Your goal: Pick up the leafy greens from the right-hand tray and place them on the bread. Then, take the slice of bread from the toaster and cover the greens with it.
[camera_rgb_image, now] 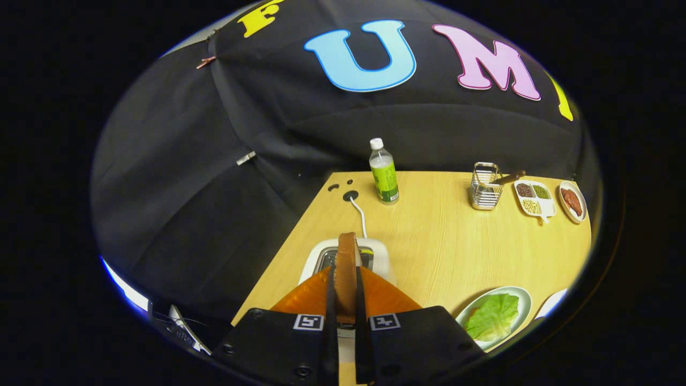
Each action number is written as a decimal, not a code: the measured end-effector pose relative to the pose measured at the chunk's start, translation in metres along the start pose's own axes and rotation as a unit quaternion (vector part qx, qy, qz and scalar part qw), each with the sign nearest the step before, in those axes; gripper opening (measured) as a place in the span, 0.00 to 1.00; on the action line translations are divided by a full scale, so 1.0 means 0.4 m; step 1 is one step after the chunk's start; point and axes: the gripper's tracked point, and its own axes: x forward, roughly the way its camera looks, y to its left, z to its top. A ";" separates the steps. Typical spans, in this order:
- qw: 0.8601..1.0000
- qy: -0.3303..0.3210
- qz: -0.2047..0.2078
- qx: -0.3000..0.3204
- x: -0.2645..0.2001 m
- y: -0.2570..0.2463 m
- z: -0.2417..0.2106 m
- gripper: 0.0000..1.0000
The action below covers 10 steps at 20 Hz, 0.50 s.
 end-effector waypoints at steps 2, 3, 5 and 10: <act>1.000 -0.015 0.011 0.006 -0.034 0.001 0.043 0.16; 1.000 -0.022 0.016 0.009 -0.055 0.000 0.062 0.16; 0.999 -0.032 0.028 0.014 -0.094 -0.002 0.095 0.16; 0.997 -0.054 0.041 0.023 -0.204 -0.055 0.143 0.16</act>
